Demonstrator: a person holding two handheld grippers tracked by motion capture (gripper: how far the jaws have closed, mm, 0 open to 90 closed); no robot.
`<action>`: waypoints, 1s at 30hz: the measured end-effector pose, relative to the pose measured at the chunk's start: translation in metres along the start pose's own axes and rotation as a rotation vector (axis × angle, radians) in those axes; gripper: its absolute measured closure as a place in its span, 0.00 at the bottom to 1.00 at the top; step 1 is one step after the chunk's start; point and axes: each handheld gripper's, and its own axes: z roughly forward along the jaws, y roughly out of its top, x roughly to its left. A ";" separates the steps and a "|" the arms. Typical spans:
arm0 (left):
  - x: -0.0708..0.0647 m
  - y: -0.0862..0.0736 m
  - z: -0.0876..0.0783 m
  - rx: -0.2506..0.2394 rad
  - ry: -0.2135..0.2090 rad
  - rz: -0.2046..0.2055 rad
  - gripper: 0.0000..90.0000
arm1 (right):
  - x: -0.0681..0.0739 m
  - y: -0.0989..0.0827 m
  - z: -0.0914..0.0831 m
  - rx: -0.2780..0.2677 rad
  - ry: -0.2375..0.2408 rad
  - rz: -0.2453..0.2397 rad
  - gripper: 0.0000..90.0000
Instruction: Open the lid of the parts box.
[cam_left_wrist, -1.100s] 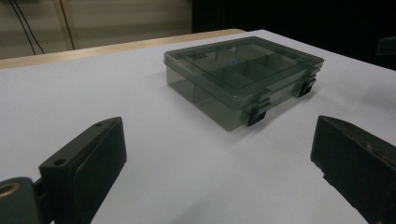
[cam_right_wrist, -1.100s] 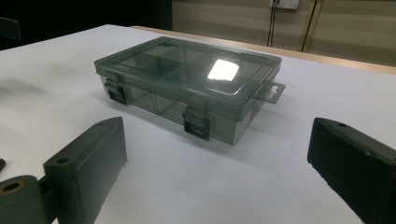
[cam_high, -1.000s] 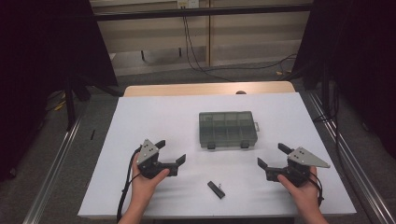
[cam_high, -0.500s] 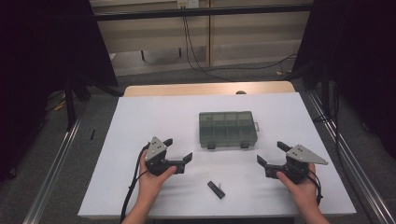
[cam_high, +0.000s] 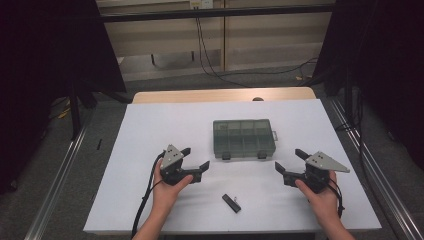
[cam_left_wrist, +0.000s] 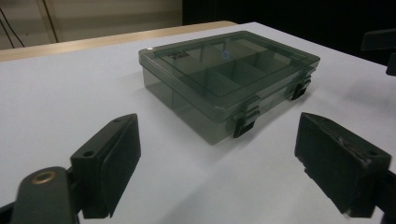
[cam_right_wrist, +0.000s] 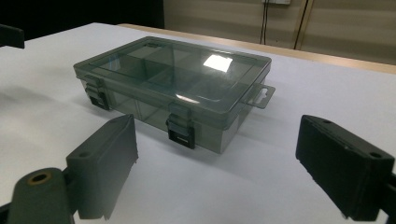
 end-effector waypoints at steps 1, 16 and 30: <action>0.000 0.000 0.001 0.001 -0.002 -0.006 0.19 | 0.000 0.000 0.001 0.004 0.000 0.001 0.15; 0.001 0.003 0.013 0.028 0.011 -0.016 0.35 | -0.002 0.002 0.009 0.045 -0.005 -0.003 0.34; 0.007 0.008 0.026 0.063 0.027 -0.051 0.56 | -0.009 0.007 0.020 0.076 -0.002 0.021 0.63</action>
